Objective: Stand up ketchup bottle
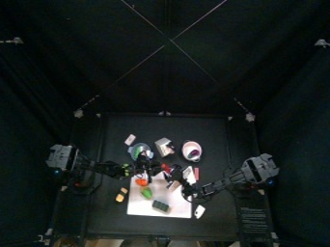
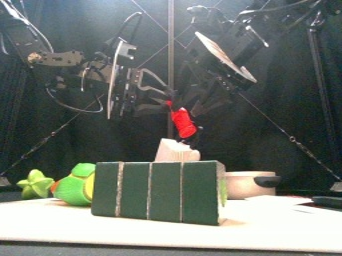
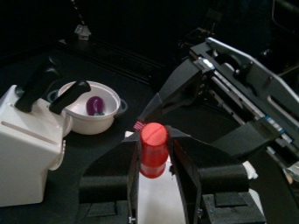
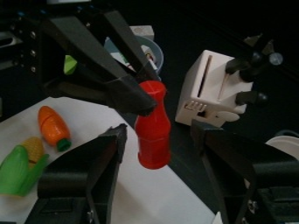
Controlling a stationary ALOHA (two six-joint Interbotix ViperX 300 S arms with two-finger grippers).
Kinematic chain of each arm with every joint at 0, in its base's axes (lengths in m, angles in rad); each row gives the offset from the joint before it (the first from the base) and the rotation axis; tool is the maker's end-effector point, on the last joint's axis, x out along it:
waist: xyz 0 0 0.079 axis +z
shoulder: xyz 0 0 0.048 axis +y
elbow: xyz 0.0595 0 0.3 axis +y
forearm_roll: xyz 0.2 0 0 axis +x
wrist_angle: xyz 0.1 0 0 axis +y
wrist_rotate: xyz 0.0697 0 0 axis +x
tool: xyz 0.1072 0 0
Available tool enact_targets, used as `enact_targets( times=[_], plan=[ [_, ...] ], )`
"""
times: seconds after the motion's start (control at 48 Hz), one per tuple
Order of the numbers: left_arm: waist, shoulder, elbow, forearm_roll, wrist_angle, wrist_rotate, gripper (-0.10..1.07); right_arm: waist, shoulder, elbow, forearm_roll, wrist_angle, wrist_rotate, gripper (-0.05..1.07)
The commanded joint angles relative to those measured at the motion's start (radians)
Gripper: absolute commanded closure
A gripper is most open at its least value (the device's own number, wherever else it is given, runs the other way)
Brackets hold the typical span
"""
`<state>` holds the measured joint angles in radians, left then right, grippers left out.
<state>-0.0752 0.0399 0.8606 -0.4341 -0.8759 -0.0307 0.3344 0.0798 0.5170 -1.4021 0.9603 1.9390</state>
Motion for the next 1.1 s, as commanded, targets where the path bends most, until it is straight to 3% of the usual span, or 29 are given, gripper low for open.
enact_targets(
  times=[0.0, 0.271, 0.417, 0.688, 1.083],
  plan=[
    [0.005, -0.008, -0.008, 0.011, -0.002, 0.006, 0.40, 0.011, -0.074, 0.006, 0.032, 0.002, 0.008, 0.11],
    [0.023, -0.006, -0.003, 0.095, 0.075, 0.044, 0.40, -0.003, -0.178, 0.063, 0.244, -0.028, -0.012, 0.11],
    [0.026, -0.006, -0.006, 0.164, 0.124, 0.060, 0.40, -0.052, -0.199, 0.106, 0.296, -0.120, -0.023, 0.11],
    [0.035, -0.005, -0.009, 0.276, 0.206, 0.066, 0.41, -0.183, -0.221, 0.189, 0.301, -0.333, -0.080, 0.11],
    [0.044, -0.003, -0.017, 0.299, 0.213, 0.066, 0.41, -0.213, -0.241, 0.202, 0.287, -0.354, -0.089, 0.11]
  ],
)
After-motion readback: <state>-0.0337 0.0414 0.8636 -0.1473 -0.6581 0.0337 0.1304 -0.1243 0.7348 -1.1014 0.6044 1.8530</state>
